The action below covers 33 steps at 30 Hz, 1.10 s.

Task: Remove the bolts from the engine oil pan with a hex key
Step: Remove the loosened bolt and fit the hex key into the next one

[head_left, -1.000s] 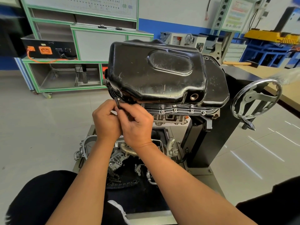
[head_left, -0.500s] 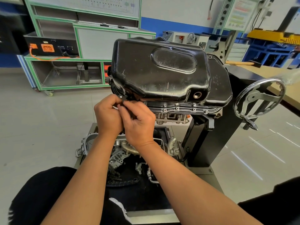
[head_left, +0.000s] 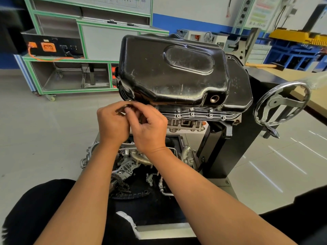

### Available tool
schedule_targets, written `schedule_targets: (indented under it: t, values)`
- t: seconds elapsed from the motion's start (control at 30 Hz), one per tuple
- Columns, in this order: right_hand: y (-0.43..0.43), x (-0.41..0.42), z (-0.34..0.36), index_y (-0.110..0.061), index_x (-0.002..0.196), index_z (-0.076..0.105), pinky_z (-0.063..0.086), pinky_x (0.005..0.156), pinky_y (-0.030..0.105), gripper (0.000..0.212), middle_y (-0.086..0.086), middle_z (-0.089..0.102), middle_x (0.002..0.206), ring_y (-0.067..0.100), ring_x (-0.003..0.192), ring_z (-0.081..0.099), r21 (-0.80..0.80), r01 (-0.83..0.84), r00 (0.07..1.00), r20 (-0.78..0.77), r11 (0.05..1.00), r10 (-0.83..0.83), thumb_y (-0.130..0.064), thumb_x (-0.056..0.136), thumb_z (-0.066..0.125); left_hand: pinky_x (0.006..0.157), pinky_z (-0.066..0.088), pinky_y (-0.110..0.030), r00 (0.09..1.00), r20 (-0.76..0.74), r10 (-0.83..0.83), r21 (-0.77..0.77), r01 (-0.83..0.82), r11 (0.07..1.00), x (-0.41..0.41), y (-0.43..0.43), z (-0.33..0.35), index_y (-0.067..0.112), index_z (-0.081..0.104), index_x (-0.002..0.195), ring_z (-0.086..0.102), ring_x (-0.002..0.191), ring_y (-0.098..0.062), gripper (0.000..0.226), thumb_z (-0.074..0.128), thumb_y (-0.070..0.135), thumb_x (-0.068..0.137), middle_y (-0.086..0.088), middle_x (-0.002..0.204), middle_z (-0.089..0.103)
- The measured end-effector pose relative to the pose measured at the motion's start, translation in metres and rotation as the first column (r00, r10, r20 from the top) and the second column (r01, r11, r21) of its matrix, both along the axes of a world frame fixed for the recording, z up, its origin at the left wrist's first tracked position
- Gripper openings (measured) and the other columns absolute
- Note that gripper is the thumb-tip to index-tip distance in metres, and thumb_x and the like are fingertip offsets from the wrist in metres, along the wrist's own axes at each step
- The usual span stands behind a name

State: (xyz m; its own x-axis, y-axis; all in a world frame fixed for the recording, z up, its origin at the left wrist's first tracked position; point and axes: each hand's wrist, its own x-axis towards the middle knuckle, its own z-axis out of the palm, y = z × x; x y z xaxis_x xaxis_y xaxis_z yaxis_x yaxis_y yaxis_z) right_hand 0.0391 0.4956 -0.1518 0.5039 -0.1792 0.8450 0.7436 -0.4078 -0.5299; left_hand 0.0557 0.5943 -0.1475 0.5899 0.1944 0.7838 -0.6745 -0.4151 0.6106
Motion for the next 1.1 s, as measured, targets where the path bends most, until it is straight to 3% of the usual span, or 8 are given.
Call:
schedule_targets:
  t: [0.13,0.3,0.43,0.6,0.7,0.8,0.93,1.1]
  values:
    - [-0.001,0.002,-0.001,-0.001,0.097,0.077,0.058,0.07,0.035,0.014,0.008,0.073,0.083,0.018,0.075,0.068,-0.011,-0.007,1.0,0.029,1.0,0.008,-0.004,0.083,0.078,0.053,0.049,-0.039,0.996,0.036,0.078,0.037,-0.079,0.996,0.001,-0.006,-0.002,-0.002,0.068,0.072,0.06,0.06,-0.027,0.017,0.058,-0.014,0.079,-0.013,0.065,0.065]
    - [0.0,0.006,-0.006,-0.001,0.097,0.078,0.056,0.071,0.033,0.015,0.01,0.073,0.083,0.02,0.076,0.067,0.008,-0.047,0.998,0.029,0.999,0.047,0.0,0.083,0.078,0.065,0.049,-0.02,1.0,0.024,0.018,-0.055,-0.016,0.998,-0.004,-0.011,-0.004,0.01,0.071,0.086,0.062,0.072,-0.002,0.019,0.058,-0.002,0.081,-0.002,0.078,0.069]
    - [0.003,0.007,-0.007,0.001,0.095,0.078,0.055,0.068,0.031,0.013,0.01,0.07,0.076,0.019,0.071,0.064,0.055,-0.042,0.999,0.01,0.998,0.041,0.0,0.083,0.078,0.085,0.056,-0.031,0.99,-0.067,-0.124,-0.098,0.117,0.988,-0.006,-0.005,-0.008,0.003,0.072,0.109,0.071,0.096,-0.018,0.024,0.064,-0.002,0.087,-0.009,0.102,0.074]
    - [0.0,0.002,-0.006,0.001,0.095,0.077,0.057,0.067,0.039,0.011,0.01,0.071,0.078,0.022,0.072,0.066,0.071,-0.064,0.998,-0.015,0.995,0.065,-0.002,0.084,0.076,0.064,0.049,-0.018,0.993,-0.101,-0.063,-0.081,0.055,0.995,-0.004,-0.006,-0.006,0.021,0.073,0.088,0.061,0.07,0.008,0.034,0.06,-0.01,0.082,0.025,0.073,0.068]
    - [0.003,0.001,-0.003,0.0,0.097,0.078,0.057,0.067,0.041,0.015,0.011,0.071,0.078,0.023,0.071,0.066,0.102,-0.053,0.998,-0.04,0.993,0.058,-0.001,0.082,0.077,0.054,0.041,-0.019,0.997,-0.073,0.007,-0.141,-0.018,0.99,-0.003,-0.01,-0.002,0.011,0.067,0.072,0.05,0.057,0.002,0.022,0.058,-0.008,0.078,0.018,0.059,0.06]
    - [0.005,0.001,-0.001,0.0,0.097,0.078,0.058,0.068,0.04,0.016,0.011,0.073,0.08,0.022,0.072,0.067,0.106,-0.048,0.998,-0.042,0.993,0.053,0.0,0.081,0.076,0.052,0.041,-0.035,0.998,-0.039,0.052,-0.125,-0.057,0.991,-0.005,-0.012,0.0,0.0,0.063,0.07,0.05,0.058,-0.02,0.013,0.052,-0.005,0.075,-0.009,0.061,0.059]
    - [0.001,0.002,-0.004,0.002,0.101,0.077,0.059,0.071,0.044,0.017,0.014,0.073,0.084,0.025,0.077,0.069,0.074,-0.048,0.998,-0.035,0.996,0.05,-0.001,0.084,0.073,0.069,0.051,-0.018,0.997,-0.042,-0.06,-0.077,0.056,0.995,-0.011,-0.013,0.002,0.012,0.071,0.096,0.064,0.078,0.001,0.027,0.053,0.0,0.08,0.006,0.083,0.069]
    - [-0.002,-0.001,-0.013,0.002,0.101,0.076,0.058,0.069,0.044,0.016,0.013,0.071,0.083,0.023,0.076,0.067,0.045,-0.024,0.999,-0.047,0.999,0.026,0.0,0.086,0.072,0.076,0.054,-0.017,0.995,-0.079,-0.068,-0.079,0.062,0.995,-0.013,-0.012,-0.004,0.005,0.074,0.105,0.069,0.086,0.0,0.028,0.062,-0.005,0.081,-0.004,0.095,0.074]
